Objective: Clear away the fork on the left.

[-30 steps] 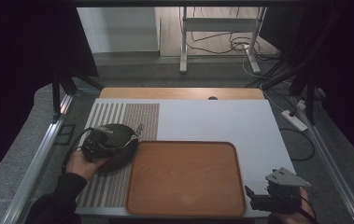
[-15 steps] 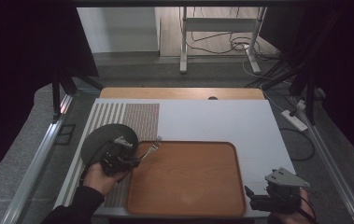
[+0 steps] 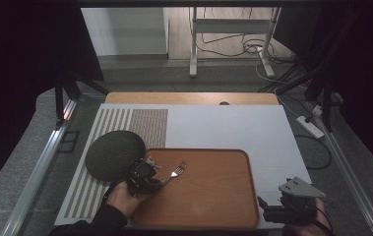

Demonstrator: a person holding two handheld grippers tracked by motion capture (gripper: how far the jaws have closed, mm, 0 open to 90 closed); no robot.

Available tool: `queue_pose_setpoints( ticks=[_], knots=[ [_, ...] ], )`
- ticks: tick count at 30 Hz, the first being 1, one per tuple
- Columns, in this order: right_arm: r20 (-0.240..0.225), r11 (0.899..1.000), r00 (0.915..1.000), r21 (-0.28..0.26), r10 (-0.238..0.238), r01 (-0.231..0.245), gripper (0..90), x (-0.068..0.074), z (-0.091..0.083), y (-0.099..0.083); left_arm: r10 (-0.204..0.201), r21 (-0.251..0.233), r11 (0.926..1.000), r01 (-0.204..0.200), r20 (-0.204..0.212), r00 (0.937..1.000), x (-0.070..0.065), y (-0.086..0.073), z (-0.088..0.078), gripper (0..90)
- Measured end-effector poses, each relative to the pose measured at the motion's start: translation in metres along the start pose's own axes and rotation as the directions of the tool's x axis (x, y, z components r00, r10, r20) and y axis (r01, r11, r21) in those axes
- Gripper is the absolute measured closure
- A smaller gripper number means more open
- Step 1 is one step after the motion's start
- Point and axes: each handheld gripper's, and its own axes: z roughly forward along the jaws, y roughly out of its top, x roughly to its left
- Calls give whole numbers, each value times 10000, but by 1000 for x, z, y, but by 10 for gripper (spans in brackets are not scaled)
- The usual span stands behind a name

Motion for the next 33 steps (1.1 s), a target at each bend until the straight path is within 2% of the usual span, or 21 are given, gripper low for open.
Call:
queue_pose_setpoints(
  ticks=[2,5,7,8,12,15,20,22,25,33],
  knots=[
    [7,10000,10000,-1,-8,8,0,0,0,0,233,6,9997,-233,-59,9997,-3,2,2,727],
    [10,10000,10000,3,-28,28,0,0,0,0,443,-500,9977,-448,-121,9989,-5,9,-4,730],
    [8,10000,10000,20,-36,36,0,0,0,0,708,-766,9946,-703,39,9975,-5,15,-7,833],
    [8,10000,10000,29,-45,45,0,0,0,0,794,-755,9941,-776,207,9966,-4,18,-7,880],
    [9,10000,10000,39,-44,44,0,0,1,0,1124,-564,9924,-1091,605,9918,-7,29,3,890],
    [-2,10000,10000,47,-24,24,0,0,1,0,1358,-267,9905,-1346,478,9896,-9,34,12,890],
    [8,10000,10000,28,-45,44,0,0,0,0,1385,-10,9904,-1385,301,9899,-7,37,20,890],
    [-2,10000,10000,19,-47,47,0,0,0,0,1245,-33,9922,-1245,319,9917,-4,36,20,890],
    [-8,10000,10000,19,-41,41,0,0,0,0,1191,21,9929,-1191,114,9928,0,35,18,890],
    [-14,10000,10000,20,-55,56,0,0,0,0,459,88,9989,-458,-122,9989,22,29,13,889]
  ],
)
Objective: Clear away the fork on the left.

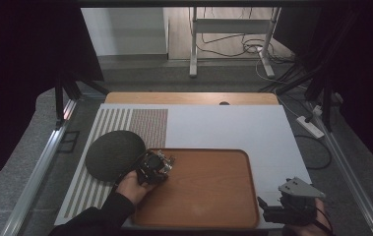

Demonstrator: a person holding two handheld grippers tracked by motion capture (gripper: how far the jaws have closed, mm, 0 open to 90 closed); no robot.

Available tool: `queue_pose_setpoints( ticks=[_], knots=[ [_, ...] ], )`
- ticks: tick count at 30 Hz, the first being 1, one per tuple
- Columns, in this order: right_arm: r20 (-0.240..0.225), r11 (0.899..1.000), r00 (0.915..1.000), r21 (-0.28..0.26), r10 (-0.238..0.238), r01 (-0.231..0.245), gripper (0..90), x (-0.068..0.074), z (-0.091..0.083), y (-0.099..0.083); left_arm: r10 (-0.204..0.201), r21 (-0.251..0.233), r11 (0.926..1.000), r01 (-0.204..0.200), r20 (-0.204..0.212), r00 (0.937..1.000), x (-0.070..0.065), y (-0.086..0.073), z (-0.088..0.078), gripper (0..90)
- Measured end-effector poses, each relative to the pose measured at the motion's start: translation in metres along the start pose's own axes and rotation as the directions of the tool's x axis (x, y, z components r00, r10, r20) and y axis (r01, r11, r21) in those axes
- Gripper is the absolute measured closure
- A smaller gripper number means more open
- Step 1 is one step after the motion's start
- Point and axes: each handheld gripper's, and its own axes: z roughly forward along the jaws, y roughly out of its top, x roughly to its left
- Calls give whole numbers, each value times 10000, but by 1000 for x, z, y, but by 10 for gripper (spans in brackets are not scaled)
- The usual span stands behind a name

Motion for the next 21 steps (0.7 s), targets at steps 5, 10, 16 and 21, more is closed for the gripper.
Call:
queue_pose_setpoints(
  ticks=[5,10,16,21],
  knots=[
    [-3,10000,10000,3,-13,13,0,0,0,0,-468,-6,9989,468,53,9989,12,-5,-3,889],
    [2,10000,10000,6,-24,24,0,0,0,0,-715,37,9974,715,24,9974,18,-8,-5,889],
    [7,10000,10000,9,-34,34,0,1,0,0,-811,78,9967,811,35,9967,22,-10,-6,887],
    [-8,10000,10000,-1,-53,53,0,1,0,0,-922,93,9957,922,60,9957,26,-12,-7,882]
  ],
)
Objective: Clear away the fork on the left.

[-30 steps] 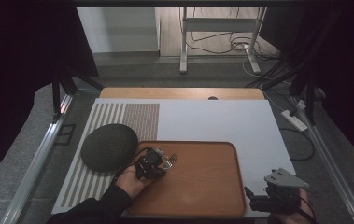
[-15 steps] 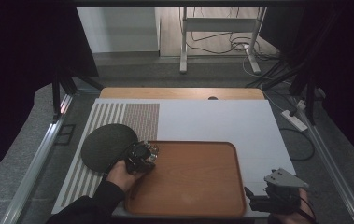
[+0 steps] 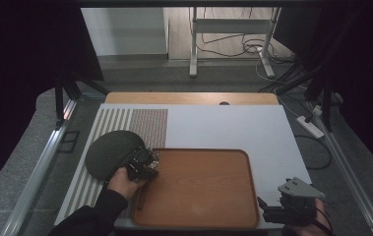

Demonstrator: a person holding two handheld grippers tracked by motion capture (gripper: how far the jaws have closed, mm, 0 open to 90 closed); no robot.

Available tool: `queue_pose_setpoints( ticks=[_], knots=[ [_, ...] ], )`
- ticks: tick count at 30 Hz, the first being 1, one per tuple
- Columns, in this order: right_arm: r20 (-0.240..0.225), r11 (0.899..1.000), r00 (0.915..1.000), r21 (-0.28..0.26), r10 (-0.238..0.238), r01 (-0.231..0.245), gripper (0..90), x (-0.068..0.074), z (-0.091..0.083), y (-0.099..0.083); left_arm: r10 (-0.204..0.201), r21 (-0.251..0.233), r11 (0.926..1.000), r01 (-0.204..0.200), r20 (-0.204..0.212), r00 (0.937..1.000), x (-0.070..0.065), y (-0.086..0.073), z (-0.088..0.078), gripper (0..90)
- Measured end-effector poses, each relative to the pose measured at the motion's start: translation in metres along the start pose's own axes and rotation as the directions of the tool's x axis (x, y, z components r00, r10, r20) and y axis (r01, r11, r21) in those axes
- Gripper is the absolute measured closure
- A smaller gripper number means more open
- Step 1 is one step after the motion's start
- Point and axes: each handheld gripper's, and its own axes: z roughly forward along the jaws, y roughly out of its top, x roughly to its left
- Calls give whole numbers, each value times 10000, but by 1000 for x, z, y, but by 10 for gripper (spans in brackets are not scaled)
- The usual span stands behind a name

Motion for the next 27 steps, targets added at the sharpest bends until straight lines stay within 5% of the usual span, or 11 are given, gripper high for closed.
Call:
queue_pose_setpoints(
  ticks=[10,27],
  knots=[
    [-9,10000,10000,6,-47,47,0,0,0,0,-317,-38,9995,317,75,9995,8,-3,-2,866],
    [-40,9999,9999,18,-107,107,0,1,0,0,210,-805,9965,-233,-291,9994,2,-5,-17,744]
  ],
)
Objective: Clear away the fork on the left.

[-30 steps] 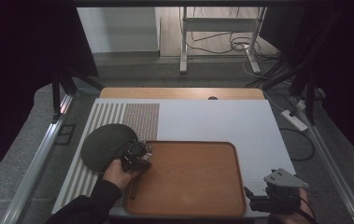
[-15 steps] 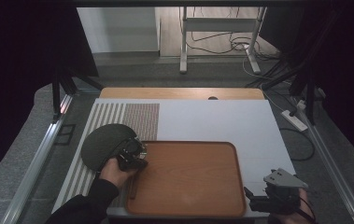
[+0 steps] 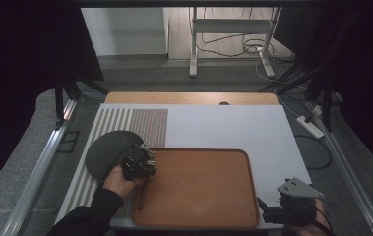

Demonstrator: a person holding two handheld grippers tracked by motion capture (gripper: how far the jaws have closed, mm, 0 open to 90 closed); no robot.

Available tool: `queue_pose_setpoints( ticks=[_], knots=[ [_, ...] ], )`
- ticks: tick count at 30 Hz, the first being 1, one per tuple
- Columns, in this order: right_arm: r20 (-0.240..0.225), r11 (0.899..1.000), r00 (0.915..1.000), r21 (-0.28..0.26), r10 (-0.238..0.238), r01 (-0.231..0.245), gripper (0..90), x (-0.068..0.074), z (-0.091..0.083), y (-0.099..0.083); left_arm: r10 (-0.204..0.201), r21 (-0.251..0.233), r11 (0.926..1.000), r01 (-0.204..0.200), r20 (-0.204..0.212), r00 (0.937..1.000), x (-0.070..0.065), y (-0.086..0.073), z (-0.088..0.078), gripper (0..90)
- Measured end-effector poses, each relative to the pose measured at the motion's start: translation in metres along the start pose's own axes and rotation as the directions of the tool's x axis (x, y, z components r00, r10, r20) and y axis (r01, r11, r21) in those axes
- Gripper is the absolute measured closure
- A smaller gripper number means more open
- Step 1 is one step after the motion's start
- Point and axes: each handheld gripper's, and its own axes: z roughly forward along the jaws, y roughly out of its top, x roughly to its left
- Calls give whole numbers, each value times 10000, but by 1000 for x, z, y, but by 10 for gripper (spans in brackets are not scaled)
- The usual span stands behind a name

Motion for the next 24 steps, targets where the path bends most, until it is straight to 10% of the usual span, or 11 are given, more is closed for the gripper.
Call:
queue_pose_setpoints(
  ticks=[13,24],
  knots=[
    [-17,10000,10000,18,-49,49,0,0,0,0,165,-1029,9946,-141,230,9996,3,-5,-21,597],
    [-24,10000,10000,14,-61,61,0,0,0,0,-106,-1649,9861,190,515,9986,11,-15,-30,256]
  ],
)
